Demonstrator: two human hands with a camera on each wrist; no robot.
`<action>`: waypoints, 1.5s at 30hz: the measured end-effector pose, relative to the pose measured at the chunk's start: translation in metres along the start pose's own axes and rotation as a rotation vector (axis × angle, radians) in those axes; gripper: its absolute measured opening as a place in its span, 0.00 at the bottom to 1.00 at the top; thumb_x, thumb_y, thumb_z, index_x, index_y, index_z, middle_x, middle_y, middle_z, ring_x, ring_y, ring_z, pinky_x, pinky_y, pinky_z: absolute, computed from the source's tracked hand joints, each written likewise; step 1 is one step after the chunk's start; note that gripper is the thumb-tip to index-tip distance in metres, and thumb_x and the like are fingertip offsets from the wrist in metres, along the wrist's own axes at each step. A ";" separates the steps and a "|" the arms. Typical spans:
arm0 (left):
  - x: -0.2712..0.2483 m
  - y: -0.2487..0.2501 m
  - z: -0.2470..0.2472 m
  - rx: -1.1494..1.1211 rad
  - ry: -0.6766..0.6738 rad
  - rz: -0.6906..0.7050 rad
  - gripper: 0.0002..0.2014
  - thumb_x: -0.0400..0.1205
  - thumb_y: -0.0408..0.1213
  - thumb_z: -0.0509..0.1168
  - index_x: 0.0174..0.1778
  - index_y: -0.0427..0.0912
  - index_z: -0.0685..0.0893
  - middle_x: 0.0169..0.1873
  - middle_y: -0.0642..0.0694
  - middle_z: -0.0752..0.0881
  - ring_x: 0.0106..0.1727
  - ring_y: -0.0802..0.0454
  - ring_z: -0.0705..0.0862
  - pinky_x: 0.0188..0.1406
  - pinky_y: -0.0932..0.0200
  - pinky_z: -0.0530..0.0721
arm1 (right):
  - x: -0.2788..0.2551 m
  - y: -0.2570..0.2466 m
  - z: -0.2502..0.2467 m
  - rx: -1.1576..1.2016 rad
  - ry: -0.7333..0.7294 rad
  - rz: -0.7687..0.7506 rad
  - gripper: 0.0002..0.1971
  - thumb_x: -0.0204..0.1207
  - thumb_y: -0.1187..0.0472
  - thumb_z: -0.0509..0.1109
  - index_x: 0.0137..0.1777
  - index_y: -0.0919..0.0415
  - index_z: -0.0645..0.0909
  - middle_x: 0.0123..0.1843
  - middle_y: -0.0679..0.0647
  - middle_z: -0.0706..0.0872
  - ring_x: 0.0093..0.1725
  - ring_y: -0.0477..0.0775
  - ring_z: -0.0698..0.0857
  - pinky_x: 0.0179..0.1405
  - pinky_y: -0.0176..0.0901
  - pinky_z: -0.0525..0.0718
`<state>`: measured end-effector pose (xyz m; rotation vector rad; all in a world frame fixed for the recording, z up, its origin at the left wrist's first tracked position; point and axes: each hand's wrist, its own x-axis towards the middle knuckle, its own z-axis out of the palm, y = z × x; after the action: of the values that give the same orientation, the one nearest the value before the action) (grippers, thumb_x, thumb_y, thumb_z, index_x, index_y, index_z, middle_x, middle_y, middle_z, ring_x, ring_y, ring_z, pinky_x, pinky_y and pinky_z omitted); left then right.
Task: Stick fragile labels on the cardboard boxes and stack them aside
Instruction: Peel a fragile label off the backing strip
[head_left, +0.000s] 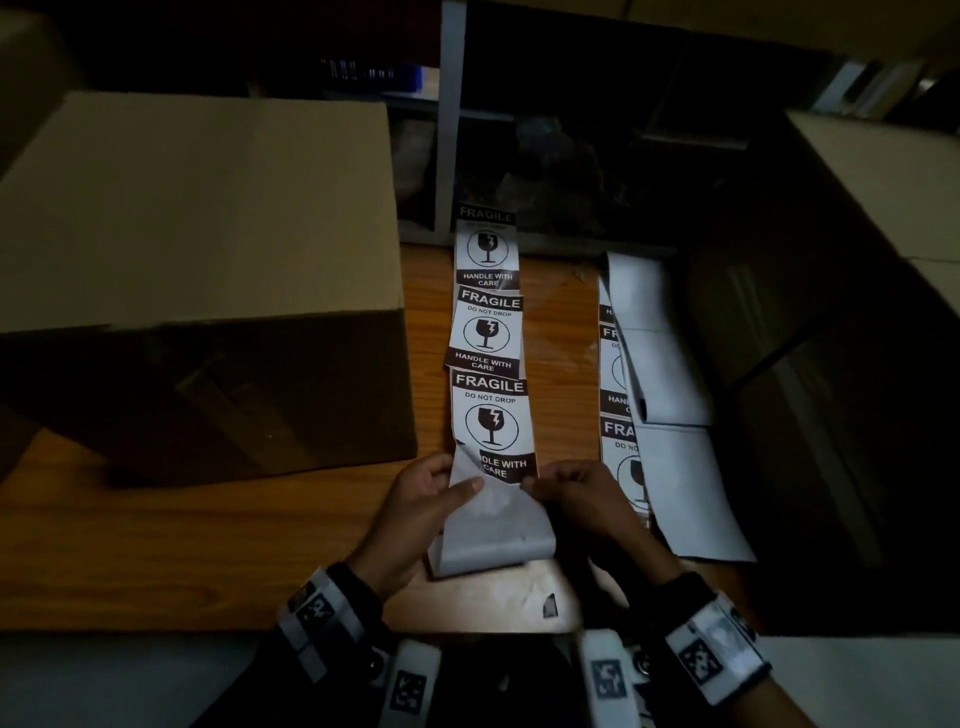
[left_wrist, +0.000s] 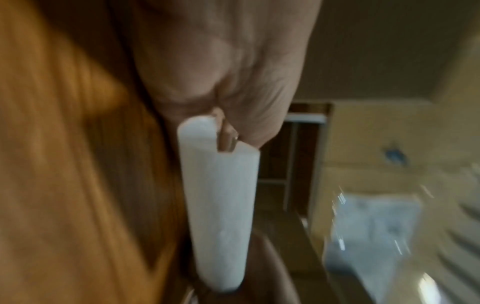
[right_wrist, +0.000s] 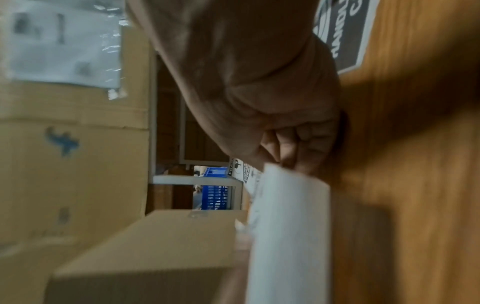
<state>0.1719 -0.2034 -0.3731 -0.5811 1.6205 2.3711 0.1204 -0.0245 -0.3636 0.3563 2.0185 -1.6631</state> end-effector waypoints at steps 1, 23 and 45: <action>-0.002 0.001 0.001 0.087 0.054 0.047 0.15 0.77 0.28 0.73 0.59 0.41 0.81 0.54 0.39 0.90 0.50 0.46 0.90 0.44 0.57 0.88 | 0.000 0.003 0.001 0.004 0.037 -0.008 0.07 0.72 0.70 0.76 0.34 0.72 0.84 0.31 0.64 0.83 0.34 0.58 0.79 0.37 0.45 0.75; 0.039 -0.016 0.041 1.124 -0.105 0.675 0.09 0.80 0.26 0.69 0.53 0.39 0.91 0.47 0.46 0.89 0.50 0.55 0.84 0.51 0.67 0.77 | 0.004 0.030 -0.017 0.248 0.071 -0.099 0.06 0.74 0.75 0.71 0.38 0.73 0.88 0.33 0.59 0.89 0.32 0.51 0.86 0.33 0.42 0.83; 0.037 -0.010 0.039 1.050 -0.110 0.620 0.07 0.76 0.36 0.76 0.49 0.43 0.92 0.46 0.54 0.90 0.48 0.64 0.85 0.49 0.73 0.81 | -0.002 0.033 -0.025 0.330 -0.140 -0.134 0.12 0.75 0.74 0.71 0.55 0.65 0.91 0.54 0.62 0.92 0.58 0.63 0.89 0.65 0.57 0.83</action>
<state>0.1346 -0.1651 -0.3854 0.2937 2.8635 1.3659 0.1335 0.0073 -0.3865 0.2124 1.6991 -2.0497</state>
